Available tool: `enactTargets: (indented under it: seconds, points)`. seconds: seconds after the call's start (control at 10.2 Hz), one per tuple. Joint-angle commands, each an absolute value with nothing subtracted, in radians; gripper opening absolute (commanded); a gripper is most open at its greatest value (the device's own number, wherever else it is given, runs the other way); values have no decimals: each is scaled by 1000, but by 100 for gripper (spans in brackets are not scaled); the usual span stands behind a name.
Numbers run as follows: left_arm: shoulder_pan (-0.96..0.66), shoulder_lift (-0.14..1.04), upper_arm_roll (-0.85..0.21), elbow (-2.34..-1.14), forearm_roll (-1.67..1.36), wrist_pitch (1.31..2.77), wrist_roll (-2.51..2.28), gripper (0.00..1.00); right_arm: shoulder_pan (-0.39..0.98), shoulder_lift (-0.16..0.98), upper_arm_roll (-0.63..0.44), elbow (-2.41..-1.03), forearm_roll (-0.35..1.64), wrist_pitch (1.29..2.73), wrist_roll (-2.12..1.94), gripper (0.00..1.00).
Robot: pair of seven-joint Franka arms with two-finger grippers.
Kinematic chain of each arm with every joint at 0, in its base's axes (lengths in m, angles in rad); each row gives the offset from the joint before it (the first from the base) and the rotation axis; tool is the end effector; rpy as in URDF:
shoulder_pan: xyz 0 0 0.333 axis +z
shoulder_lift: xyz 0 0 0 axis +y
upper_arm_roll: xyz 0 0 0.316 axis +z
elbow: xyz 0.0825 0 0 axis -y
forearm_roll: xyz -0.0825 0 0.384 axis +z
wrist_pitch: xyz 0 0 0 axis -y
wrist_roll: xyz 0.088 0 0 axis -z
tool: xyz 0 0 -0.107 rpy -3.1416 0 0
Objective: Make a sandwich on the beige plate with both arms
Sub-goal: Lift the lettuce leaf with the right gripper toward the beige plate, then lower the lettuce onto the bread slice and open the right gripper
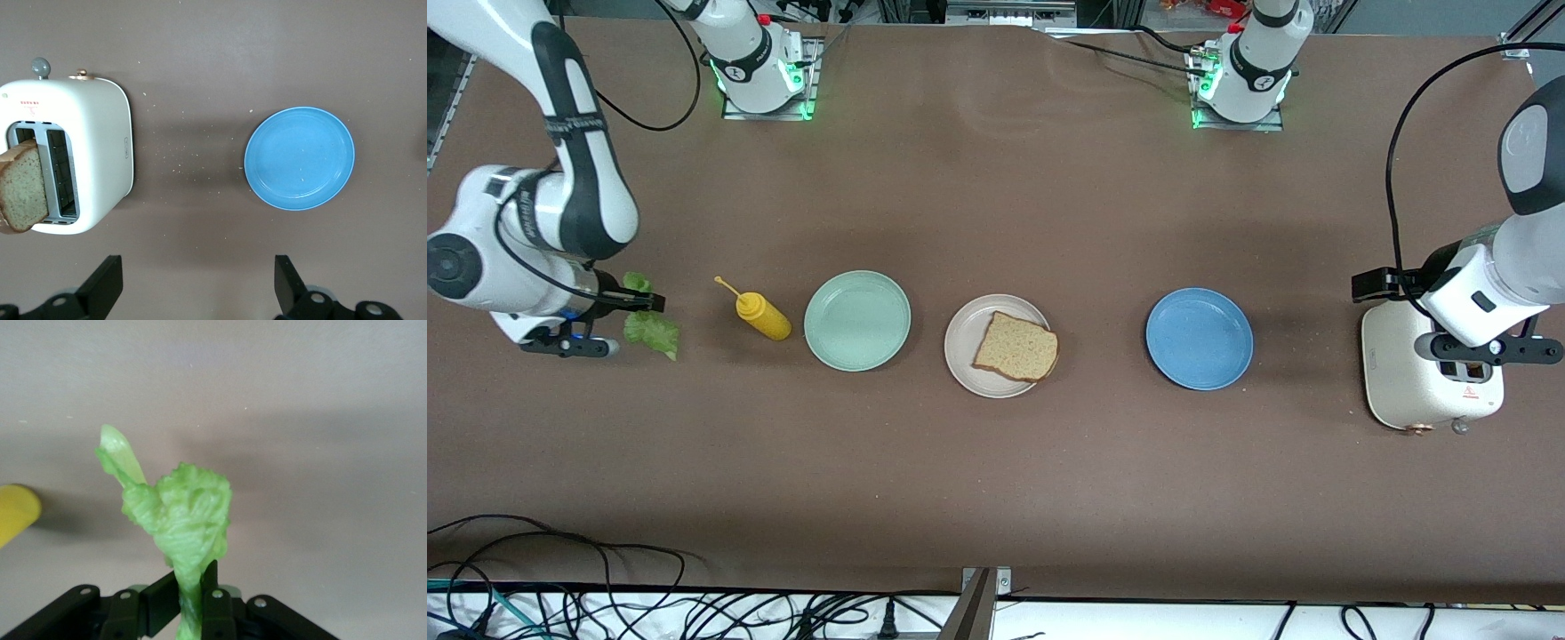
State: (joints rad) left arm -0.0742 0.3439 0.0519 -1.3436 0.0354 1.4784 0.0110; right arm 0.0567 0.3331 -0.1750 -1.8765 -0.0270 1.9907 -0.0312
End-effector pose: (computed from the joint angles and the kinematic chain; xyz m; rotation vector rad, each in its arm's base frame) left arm 0.6388 -0.0154 0.5174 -3.0701 0.0536 0.3210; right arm 0.5977 -0.0677 0.3214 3.0564 -0.1072 -0.3373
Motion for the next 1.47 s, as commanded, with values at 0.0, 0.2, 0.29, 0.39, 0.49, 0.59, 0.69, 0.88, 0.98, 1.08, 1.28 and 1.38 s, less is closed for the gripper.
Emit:
enactTargets:
  seconds: [0.0,0.2,0.29,0.39,0.49,0.59,0.69,0.88,0.98,1.08,1.28,1.38]
  points:
    - [-72,337,46,-1353,66,1477,32,100,69,331,-158,-1717,18,1799,-5,12]
    - [-72,337,46,-1353,66,1476,32,100,92,331,-112,-1611,41,1676,128,12]
    - [-72,337,46,-1353,66,1476,32,100,113,333,-72,-1585,41,1649,238,12]
    - [-72,337,46,-1353,66,1476,32,100,129,336,-33,-1583,64,1648,381,12]
    - [-72,337,46,-1353,66,1476,32,100,152,340,4,-1582,93,1657,505,12]
    - [-72,337,45,-1353,66,1476,32,100,184,345,24,-1582,127,1667,646,12]
    - [-71,337,44,-1353,66,1476,32,100,233,359,31,-1578,152,1701,757,12]
    - [-72,337,44,-1361,66,1476,32,100,345,409,31,-1577,179,1816,964,12]
    - [-74,337,44,-1361,66,1476,32,100,397,443,31,-1577,192,1897,1071,12]
    - [-74,337,44,-1361,66,1476,32,100,443,478,31,-1575,201,1995,1179,12]
    - [-74,337,44,-1364,64,1476,32,100,515,547,37,-1574,221,2215,1395,12]
    - [-74,337,44,-1362,64,1476,32,100,541,592,35,-1540,233,2312,1470,12]
